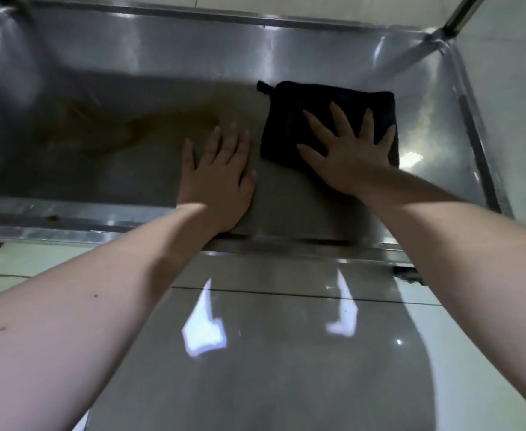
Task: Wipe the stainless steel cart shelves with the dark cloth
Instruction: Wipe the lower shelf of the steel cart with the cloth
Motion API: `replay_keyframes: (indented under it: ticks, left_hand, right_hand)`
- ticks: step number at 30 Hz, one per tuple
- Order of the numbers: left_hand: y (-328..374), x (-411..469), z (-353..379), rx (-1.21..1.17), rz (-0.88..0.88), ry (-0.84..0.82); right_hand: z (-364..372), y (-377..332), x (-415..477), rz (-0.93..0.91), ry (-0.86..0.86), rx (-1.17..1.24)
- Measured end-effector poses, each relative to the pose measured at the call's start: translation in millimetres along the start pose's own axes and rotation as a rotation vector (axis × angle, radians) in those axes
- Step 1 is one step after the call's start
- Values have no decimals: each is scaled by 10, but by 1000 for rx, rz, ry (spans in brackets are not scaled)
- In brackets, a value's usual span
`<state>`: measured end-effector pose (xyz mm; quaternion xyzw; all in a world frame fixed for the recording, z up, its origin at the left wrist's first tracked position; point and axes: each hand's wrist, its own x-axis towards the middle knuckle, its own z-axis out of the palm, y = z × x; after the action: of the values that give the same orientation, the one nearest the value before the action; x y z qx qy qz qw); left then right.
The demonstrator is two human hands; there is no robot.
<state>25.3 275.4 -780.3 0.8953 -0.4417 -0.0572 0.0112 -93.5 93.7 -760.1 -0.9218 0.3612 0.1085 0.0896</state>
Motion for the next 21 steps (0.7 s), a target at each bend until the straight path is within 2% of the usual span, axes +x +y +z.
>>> replay_keyframes:
  ticks: [7, 12, 15, 18, 21]
  left_hand:
    - [-7, -31, -33, -63, 11, 13]
    - [-87, -141, -138, -240, 83, 176]
    - [-134, -187, -210, -220, 70, 141]
    - [-118, -232, -254, -224, 26, 90]
    - [-43, -305, -300, -282, 17, 81]
  right_hand:
    - [308, 76, -1053, -46, -15, -82]
    - [314, -53, -1019, -13, 17, -47]
    - [342, -367, -975, -37, 54, -46]
    - [346, -791, -923, -115, 8, -56]
    - [304, -818, -895, -131, 29, 1]
